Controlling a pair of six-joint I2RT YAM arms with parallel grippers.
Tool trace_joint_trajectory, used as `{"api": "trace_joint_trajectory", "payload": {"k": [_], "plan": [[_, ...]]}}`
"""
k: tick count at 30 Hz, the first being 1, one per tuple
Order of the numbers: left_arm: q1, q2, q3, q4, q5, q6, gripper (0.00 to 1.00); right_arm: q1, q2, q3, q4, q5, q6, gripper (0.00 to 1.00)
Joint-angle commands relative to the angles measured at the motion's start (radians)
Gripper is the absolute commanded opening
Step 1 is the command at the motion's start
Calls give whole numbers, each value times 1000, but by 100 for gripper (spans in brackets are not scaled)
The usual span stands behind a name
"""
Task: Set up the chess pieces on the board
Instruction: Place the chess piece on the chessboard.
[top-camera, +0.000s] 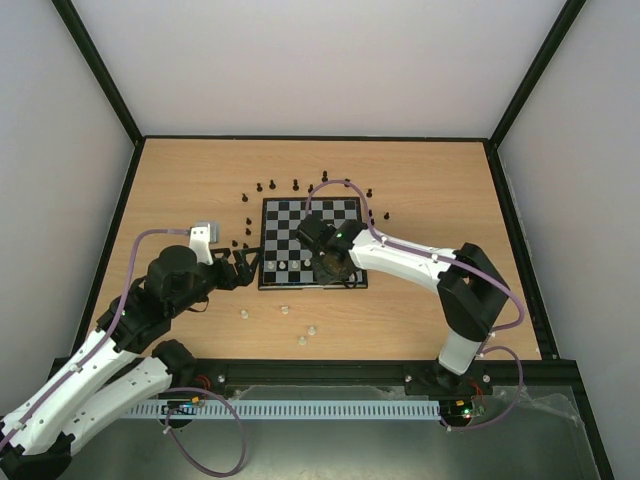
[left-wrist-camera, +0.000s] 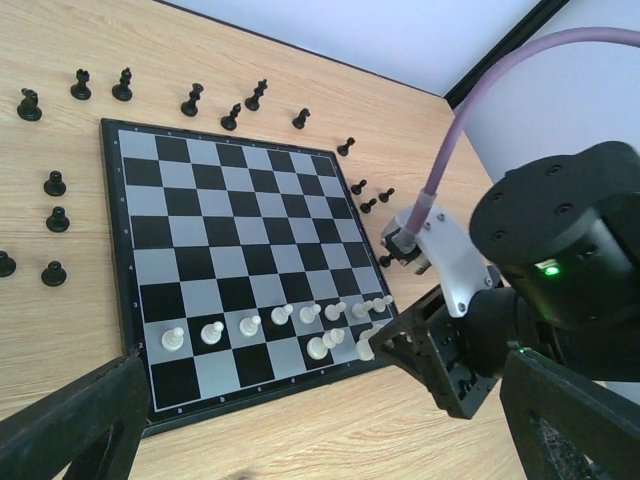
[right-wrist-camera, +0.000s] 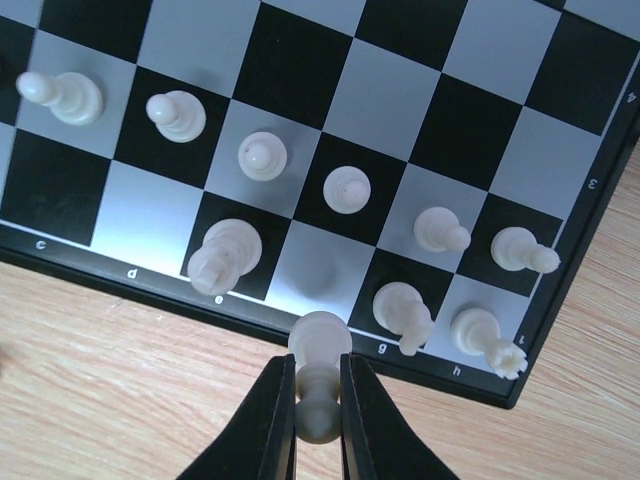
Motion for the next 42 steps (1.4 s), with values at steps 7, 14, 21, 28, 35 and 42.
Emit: {"api": "trace_joint_trajectory", "payload": {"k": [7,14,21,28,35,42], "plan": [[5,-8,-12,13,-7,13,99,-23,69,37,-7,-11,-35,10],[5,-8,-15,13,-8,14,99,-29,86,47,0,-16,-38,11],[5,-9,-16,12,-10,14,99,-33,99,41,12,-22,-38,11],[5,-7,-18,12,-11,14,99,-39,103,38,19,-24,-40,12],[5,-8,-19,12,-12,13,99,-40,106,35,22,-27,-38,14],[5,-9,-21,13,-12,13,99,-41,108,27,20,-29,-38,16]]}}
